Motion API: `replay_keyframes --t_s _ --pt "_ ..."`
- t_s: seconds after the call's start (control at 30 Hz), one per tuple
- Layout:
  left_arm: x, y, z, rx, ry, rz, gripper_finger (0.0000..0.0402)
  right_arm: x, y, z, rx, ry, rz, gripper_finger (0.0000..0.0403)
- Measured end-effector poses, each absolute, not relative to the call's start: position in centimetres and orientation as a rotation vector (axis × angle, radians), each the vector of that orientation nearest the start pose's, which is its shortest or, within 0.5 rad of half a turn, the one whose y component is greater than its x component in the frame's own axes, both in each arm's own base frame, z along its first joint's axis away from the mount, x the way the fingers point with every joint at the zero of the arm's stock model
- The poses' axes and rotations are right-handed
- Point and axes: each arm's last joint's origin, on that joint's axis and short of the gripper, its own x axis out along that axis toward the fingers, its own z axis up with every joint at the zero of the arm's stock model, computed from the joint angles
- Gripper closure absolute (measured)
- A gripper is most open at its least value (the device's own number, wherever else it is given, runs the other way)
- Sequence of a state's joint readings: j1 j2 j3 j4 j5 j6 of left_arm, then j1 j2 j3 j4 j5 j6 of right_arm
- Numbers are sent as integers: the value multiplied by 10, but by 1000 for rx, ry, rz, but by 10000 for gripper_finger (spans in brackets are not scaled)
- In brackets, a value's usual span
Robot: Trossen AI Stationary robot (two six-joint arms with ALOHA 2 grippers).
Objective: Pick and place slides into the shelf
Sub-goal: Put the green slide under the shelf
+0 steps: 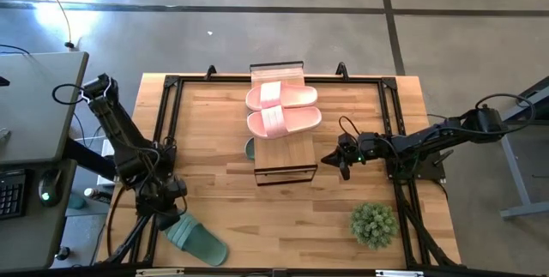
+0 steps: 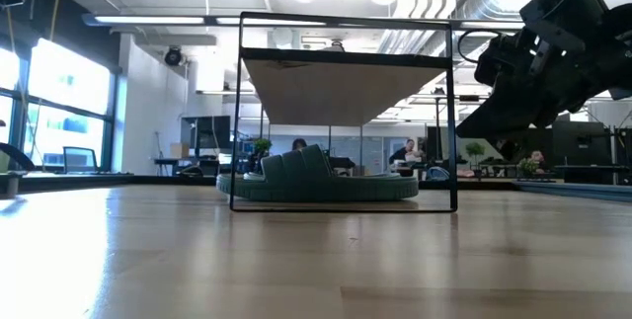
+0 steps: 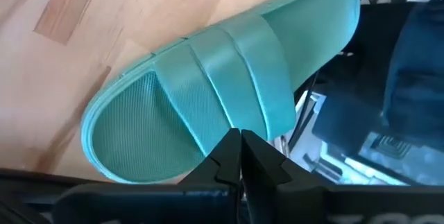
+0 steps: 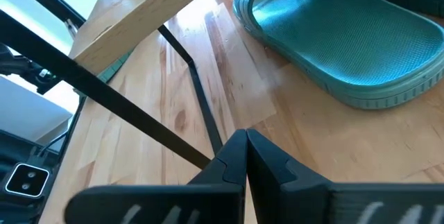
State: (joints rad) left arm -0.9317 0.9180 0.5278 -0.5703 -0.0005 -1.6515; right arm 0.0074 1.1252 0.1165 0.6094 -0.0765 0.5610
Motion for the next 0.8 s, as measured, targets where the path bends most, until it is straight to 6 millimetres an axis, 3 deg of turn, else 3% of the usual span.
replay_keyframes --t_s 0.13,0.47,0.63,0.8 --pt "98 -132 196 -946 1269 47 376 177 4 129 577 412 -33 403" --pt "97 -133 196 -990 1331 60 251 177 3 129 575 408 -49 403" --pt "97 -132 194 -997 1315 75 235 177 3 129 574 406 -53 403" --pt "96 -130 173 -1066 1316 77 234 177 3 129 574 406 -53 403"
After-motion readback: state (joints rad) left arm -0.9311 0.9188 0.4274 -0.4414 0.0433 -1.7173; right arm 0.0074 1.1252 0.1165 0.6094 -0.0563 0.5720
